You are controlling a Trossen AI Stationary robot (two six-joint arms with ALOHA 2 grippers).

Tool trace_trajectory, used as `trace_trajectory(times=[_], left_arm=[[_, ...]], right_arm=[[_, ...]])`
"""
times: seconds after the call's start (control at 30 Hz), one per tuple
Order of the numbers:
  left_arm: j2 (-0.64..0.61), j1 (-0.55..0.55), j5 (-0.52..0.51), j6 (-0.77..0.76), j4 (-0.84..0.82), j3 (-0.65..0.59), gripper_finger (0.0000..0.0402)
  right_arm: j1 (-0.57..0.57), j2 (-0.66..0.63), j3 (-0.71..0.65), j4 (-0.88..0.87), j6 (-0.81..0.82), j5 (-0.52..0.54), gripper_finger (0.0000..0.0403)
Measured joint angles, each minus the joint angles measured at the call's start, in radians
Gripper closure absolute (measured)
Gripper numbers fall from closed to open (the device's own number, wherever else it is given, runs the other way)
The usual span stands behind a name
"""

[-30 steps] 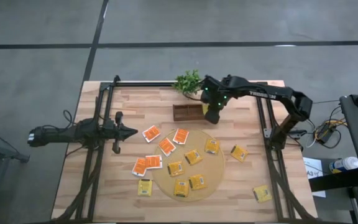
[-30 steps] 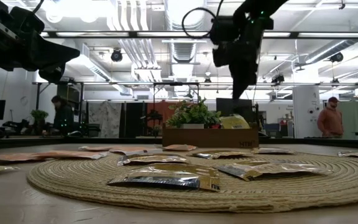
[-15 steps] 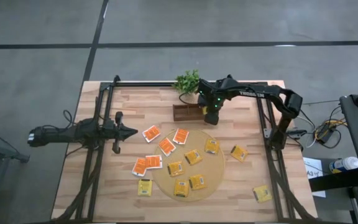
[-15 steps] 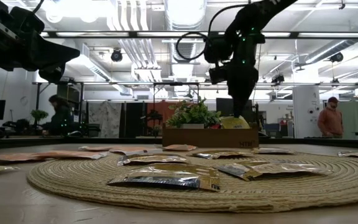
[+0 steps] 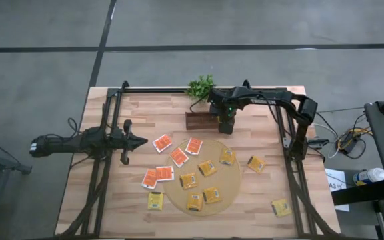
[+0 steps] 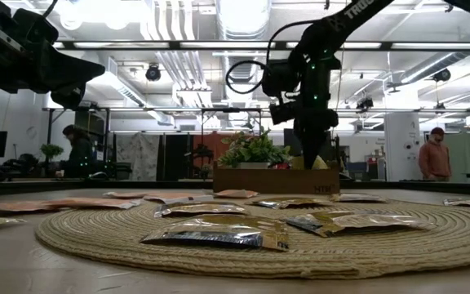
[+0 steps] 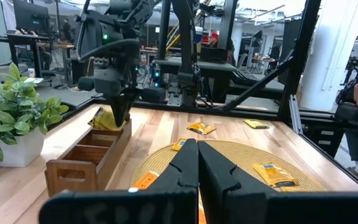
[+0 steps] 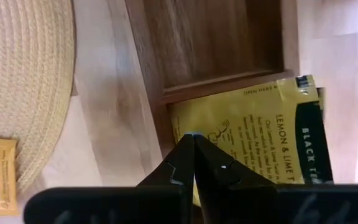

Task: Pick & Place Tea
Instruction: Put the yellow tea bag into the right section of the wooden organizer

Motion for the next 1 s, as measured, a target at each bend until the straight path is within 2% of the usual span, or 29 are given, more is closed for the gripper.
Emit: trace_trajectory(times=[0.17,0.5,0.8,1.0], left_arm=[[0.000,0.000,0.000,0.000,0.000,0.000,0.0402],[0.000,0.000,0.000,0.000,0.000,0.000,0.0402],[0.000,0.000,0.000,0.000,0.000,0.000,0.0402],[0.000,0.000,0.000,0.000,0.000,0.000,0.0402]], right_arm=[[-0.002,0.008,-0.016,0.024,-0.008,0.011,0.0395],[-0.003,0.008,-0.020,0.057,-0.004,0.180,0.0395],[0.000,-0.004,-0.017,0.037,0.014,0.174,0.0395],[0.005,-0.058,-0.017,0.016,0.018,0.153,0.0395]])
